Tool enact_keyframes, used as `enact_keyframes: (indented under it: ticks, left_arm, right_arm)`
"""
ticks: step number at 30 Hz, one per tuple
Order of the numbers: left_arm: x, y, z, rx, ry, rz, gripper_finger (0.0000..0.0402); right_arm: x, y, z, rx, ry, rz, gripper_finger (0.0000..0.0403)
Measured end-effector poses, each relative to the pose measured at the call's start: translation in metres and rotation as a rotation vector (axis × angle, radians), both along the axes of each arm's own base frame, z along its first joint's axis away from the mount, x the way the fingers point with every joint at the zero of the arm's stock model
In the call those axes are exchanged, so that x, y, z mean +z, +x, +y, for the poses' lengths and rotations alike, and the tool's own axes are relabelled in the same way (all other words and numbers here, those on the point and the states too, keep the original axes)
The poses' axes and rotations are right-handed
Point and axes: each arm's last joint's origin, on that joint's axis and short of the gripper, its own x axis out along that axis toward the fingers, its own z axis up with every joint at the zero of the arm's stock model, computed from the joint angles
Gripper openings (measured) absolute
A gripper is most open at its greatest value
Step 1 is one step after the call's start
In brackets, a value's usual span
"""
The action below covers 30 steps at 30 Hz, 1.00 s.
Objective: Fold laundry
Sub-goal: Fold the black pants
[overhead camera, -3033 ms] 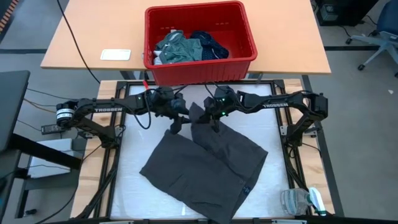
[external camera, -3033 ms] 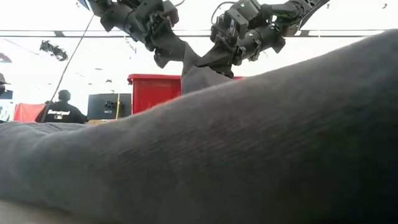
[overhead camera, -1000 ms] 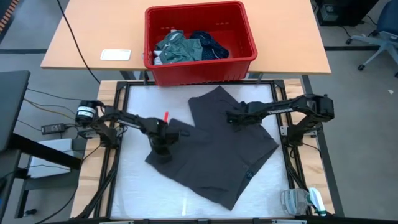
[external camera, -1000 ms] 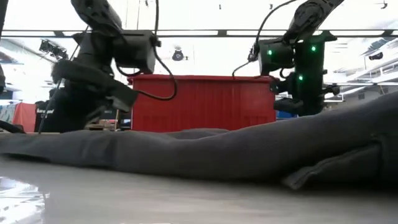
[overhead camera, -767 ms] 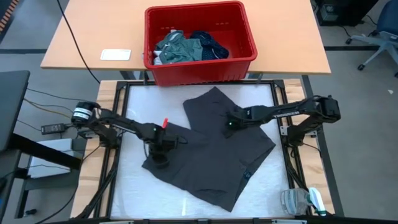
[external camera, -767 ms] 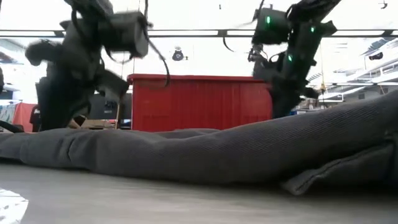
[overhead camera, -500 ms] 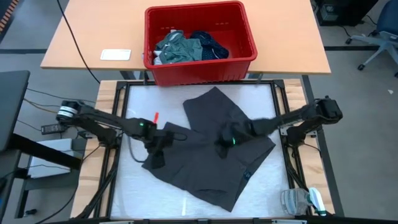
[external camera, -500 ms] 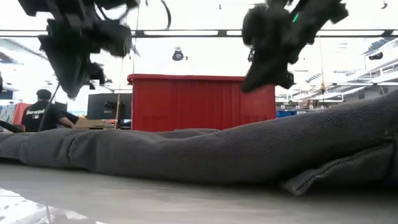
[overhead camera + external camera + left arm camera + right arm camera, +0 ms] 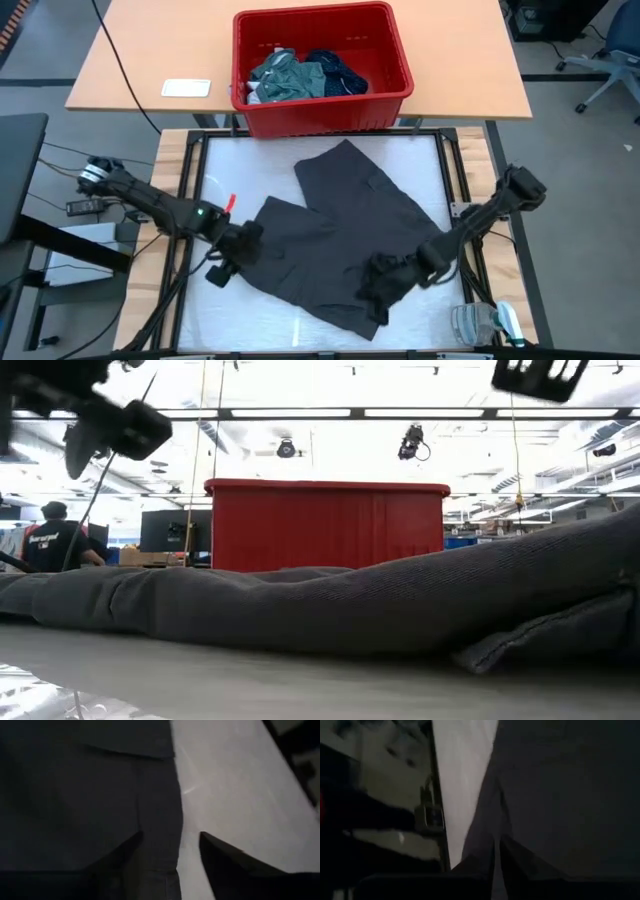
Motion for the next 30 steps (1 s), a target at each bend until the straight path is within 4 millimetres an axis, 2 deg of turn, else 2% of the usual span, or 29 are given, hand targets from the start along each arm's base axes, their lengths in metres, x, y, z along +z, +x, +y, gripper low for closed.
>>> enact_keyframes:
  ticks: [5, 9, 14, 20, 24, 30]
  left_arm:
    - [-0.019, -0.004, -0.007, -0.077, 0.034, 0.007, 0.0273]
    - [-0.029, -0.007, -0.009, -0.081, 0.069, 0.003, 0.0287]
    - [-0.043, -0.01, -0.011, -0.09, 0.079, -0.018, 0.0271]
    - [-0.056, -0.014, -0.01, -0.091, 0.077, -0.034, 0.0232]
    - [-0.065, -0.015, -0.01, -0.088, 0.067, -0.063, 0.0213]
    - [-0.074, -0.018, -0.008, -0.088, 0.065, -0.068, 0.0189]
  right_arm:
    - [0.002, 0.022, 0.034, 0.035, 0.004, 0.15, 0.0039]
    - [-0.004, 0.044, 0.06, 0.077, 0.06, 0.183, 0.005]
    - [-0.021, 0.062, 0.084, 0.116, 0.085, 0.224, 0.0121]
    - [-0.03, 0.06, 0.082, -0.024, 0.029, 0.407, 0.0223]
    - [-0.037, 0.055, 0.082, -0.09, -0.025, 0.447, 0.0237]
    - [-0.054, 0.051, 0.093, -0.073, -0.058, 0.476, 0.0225]
